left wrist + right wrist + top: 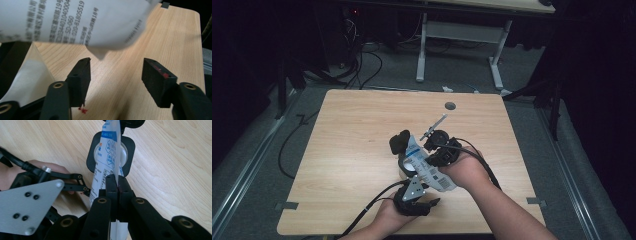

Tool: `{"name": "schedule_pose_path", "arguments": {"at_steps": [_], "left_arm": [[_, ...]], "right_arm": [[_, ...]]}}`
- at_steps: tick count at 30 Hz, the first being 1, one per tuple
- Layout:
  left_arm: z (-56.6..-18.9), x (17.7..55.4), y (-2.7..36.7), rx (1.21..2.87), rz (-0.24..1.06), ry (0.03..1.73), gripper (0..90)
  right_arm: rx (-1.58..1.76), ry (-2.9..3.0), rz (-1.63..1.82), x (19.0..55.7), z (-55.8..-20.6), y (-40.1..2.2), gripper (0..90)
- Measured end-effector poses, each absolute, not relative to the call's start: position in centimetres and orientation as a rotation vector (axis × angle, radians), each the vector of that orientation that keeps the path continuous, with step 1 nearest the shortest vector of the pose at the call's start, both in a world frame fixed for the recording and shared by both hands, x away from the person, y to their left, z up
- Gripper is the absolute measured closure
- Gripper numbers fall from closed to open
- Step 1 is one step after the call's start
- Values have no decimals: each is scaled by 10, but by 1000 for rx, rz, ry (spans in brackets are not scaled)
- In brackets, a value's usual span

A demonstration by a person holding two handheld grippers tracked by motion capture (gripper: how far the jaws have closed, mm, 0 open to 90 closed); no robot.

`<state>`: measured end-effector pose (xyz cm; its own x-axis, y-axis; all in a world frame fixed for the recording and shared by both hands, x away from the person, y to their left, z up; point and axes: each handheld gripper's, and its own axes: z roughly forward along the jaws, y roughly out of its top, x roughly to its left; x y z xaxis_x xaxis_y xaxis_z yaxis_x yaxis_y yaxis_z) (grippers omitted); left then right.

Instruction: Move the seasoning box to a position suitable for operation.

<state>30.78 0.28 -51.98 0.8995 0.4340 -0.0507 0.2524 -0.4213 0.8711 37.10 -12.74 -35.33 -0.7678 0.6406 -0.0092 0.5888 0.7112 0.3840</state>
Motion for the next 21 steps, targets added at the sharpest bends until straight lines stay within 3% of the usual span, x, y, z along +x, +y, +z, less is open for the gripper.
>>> {"name": "schedule_pose_path", "arguments": {"at_steps": [12, 21], "left_arm": [[-522, 314, 6, 2025, 242, 543, 442], [-517, 305, 20, 2018, 257, 455, 431]], "right_arm": [[1014, 2775, 546, 370, -357, -126, 896], [1015, 2772, 547, 368, -356, -131, 896]]}}
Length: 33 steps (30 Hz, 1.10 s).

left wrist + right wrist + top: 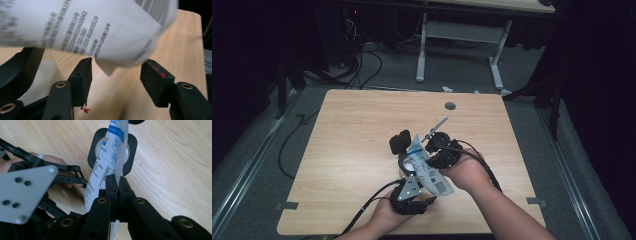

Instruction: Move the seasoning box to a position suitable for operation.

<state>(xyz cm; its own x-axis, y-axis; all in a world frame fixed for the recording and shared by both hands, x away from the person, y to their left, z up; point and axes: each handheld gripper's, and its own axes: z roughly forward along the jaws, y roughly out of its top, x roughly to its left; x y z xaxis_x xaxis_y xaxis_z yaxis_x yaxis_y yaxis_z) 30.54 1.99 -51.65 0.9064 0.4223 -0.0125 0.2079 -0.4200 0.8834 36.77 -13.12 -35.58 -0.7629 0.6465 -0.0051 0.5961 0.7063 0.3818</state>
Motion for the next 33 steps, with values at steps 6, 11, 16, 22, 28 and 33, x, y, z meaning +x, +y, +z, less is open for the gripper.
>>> {"name": "schedule_pose_path", "arguments": {"at_steps": [6, 11, 16, 22, 28, 33], "left_arm": [[-516, 301, 43, 2044, 334, 417, 420], [-511, 306, 76, 2007, 353, 493, 421], [-509, 314, 113, 1962, 374, 605, 430], [-511, 325, 148, 1922, 378, 730, 422], [-514, 328, 158, 1916, 419, 753, 390], [-516, 330, 158, 1919, 403, 754, 385]], "right_arm": [[1017, 2769, 555, 369, -355, -135, 896], [1018, 2767, 553, 369, -355, -136, 896], [1007, 2769, 546, 368, -357, -136, 896], [1015, 2755, 551, 367, -355, -141, 896], [1030, 2748, 517, 366, -356, -150, 896], [1055, 2727, 499, 369, -357, -161, 897]]}}
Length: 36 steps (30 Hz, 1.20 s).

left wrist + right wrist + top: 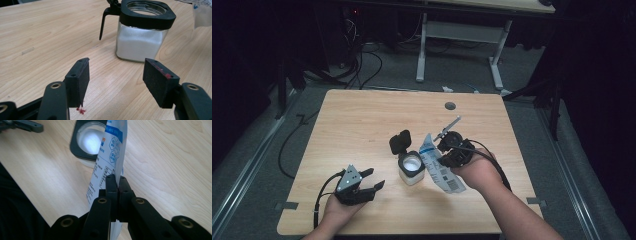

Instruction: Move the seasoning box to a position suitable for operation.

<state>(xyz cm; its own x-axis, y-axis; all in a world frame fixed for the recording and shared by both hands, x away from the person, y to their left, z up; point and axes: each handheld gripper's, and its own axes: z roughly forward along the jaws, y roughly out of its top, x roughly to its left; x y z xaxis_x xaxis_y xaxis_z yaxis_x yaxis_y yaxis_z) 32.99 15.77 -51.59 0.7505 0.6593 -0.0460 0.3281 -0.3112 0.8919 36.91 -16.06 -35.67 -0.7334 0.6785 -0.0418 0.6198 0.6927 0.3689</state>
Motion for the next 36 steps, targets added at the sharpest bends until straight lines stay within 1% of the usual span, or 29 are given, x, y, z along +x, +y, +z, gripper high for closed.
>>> {"name": "schedule_pose_path", "arguments": {"at_steps": [10, 36], "left_arm": [[-515, 335, 165, 1886, 374, 779, 385], [-516, 338, 172, 1883, 371, 798, 384]], "right_arm": [[1096, 2679, 467, 379, -359, -179, 896], [1245, 2526, 459, 410, -375, -230, 897]]}}
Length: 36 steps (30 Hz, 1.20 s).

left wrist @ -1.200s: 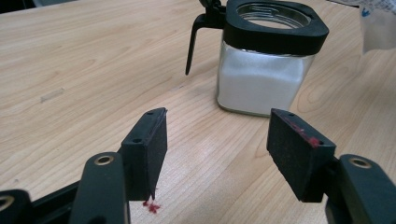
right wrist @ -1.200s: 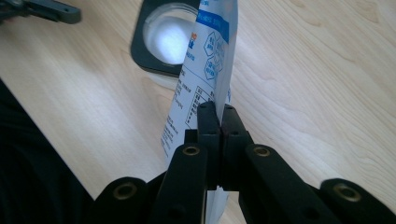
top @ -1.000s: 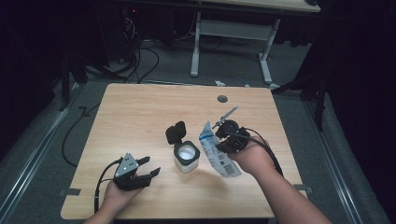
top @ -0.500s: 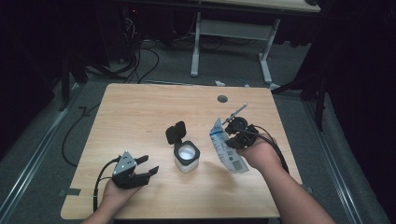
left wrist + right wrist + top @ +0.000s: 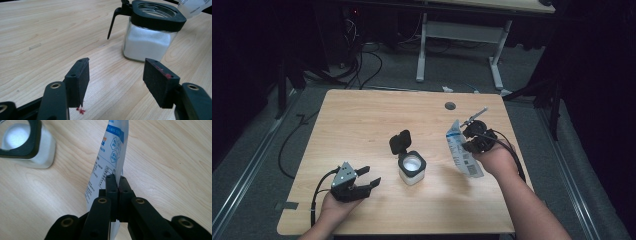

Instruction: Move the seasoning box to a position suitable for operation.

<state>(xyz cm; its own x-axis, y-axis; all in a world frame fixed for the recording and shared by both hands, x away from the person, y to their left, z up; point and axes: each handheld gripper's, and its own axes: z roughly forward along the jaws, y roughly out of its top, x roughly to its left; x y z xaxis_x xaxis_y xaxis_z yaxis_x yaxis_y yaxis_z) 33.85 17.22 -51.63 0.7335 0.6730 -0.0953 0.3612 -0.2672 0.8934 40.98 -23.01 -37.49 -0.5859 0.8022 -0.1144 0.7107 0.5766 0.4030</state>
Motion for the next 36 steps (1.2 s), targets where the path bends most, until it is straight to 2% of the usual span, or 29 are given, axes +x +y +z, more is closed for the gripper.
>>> {"name": "schedule_pose_path", "arguments": {"at_steps": [20, 36], "left_arm": [[-519, 346, 186, 1853, 364, 822, 352], [-518, 347, 191, 1833, 370, 840, 350]], "right_arm": [[1359, 2378, 594, 418, -391, -275, 896], [1369, 2332, 667, 417, -394, -282, 896]]}}
